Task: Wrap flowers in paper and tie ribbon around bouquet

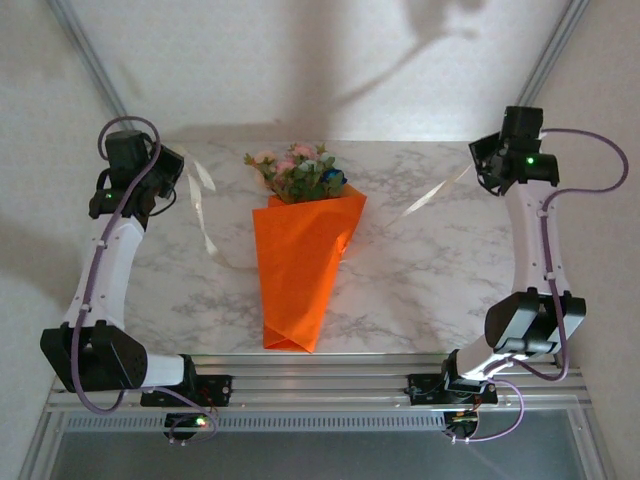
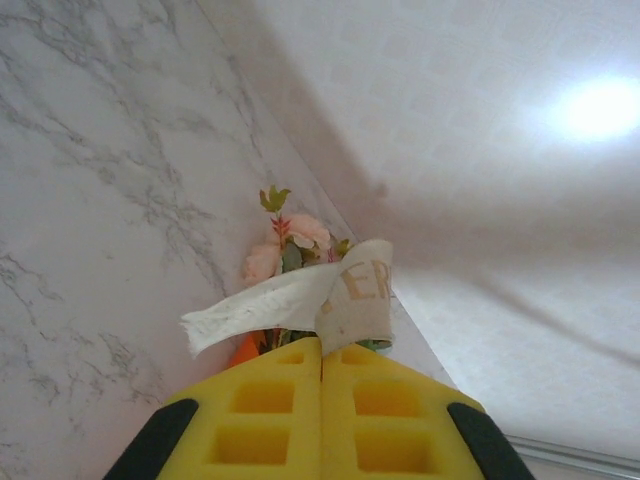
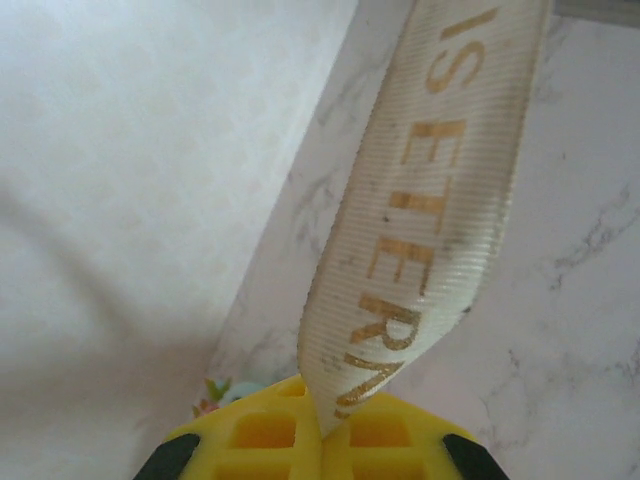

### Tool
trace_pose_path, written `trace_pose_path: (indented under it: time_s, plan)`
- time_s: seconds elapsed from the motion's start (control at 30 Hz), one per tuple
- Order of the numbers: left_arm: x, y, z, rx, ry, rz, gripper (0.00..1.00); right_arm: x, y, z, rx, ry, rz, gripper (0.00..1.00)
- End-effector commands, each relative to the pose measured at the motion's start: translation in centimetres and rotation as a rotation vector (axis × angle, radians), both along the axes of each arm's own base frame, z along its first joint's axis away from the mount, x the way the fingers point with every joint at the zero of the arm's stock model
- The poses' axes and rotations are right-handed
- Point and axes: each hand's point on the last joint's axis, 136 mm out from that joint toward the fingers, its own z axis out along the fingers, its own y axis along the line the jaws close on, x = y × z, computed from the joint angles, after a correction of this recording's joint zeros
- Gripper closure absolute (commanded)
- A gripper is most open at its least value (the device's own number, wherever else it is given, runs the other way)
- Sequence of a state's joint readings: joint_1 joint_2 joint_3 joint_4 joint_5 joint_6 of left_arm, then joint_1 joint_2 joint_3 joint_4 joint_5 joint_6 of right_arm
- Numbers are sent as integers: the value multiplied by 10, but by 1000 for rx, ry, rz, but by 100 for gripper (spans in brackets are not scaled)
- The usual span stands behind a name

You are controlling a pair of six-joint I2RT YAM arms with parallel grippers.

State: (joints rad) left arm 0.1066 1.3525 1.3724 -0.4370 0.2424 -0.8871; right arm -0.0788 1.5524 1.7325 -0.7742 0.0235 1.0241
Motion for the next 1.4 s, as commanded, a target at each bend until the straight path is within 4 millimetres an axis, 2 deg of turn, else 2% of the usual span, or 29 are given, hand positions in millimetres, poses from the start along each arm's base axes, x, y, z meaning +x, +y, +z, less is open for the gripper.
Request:
trace_pose_path:
  time_s: [0.0, 0.07, 0.17, 0.23, 0.3, 0.4, 0.53, 0.63, 0.67, 0.73, 0.8, 0.83, 0.9, 0.93, 0.97, 1.03, 1.1, 1.23, 1.3, 1.37]
  plan:
    - [-6, -6, 17, -36, -57, -13, 100, 6, 20, 9, 33, -35, 84, 100]
    - [-11, -15, 26, -49, -82, -41, 100, 1, 36, 4, 38, -31, 135, 100]
    - [-24, -44, 55, -49, -161, -124, 100, -14, 58, 1, 19, -44, 193, 100]
    - [-33, -83, 81, -66, -270, -263, 100, -27, 73, -4, 15, -46, 233, 100]
    - [-44, -125, 95, -67, -332, -403, 100, -39, 87, -12, 13, -35, 273, 100]
    - [-67, -201, 101, -136, -417, -669, 100, -55, 105, -20, 4, -26, 336, 100]
    - [-81, -289, 81, -200, -414, -910, 100, -74, 127, -22, -3, -57, 424, 100]
    - [-77, -350, 68, -247, -410, -1026, 100, -91, 139, -29, 0, -40, 473, 100]
    - [-73, -368, 58, -252, -391, -1048, 100, -97, 142, -29, -2, -43, 489, 100]
    - [-63, -408, 23, -261, -318, -1116, 100, -109, 147, -30, -10, -52, 515, 100]
    - [-57, -440, -14, -282, -252, -1177, 100, -121, 152, -32, -10, -62, 540, 100]
    - [-51, -454, -42, -276, -197, -1194, 100, -127, 154, -33, -6, -61, 556, 100]
    - [-39, -471, -86, -241, -90, -1202, 79, -141, 158, -39, -7, -40, 579, 100]
    - [-33, -478, -102, -207, -50, -1207, 73, -148, 160, -43, -7, -25, 594, 100]
    - [-27, -481, -112, -170, -14, -1196, 69, -154, 161, -47, -10, -10, 606, 100]
    - [-16, -482, -120, -114, 24, -1161, 56, -168, 164, -55, -11, 15, 632, 100]
    - [-5, -472, -116, -54, 58, -1084, 44, -180, 165, -64, -4, 43, 652, 100]
    - [1, -450, -75, -59, 46, -958, 38, -197, 168, -72, -10, 76, 693, 100]
    - [-2, -426, -55, -80, 78, -854, 38, -205, 171, -76, -15, 98, 719, 100]
    - [-14, -395, -50, -104, 143, -766, 38, -211, 174, -76, -13, 114, 745, 100]
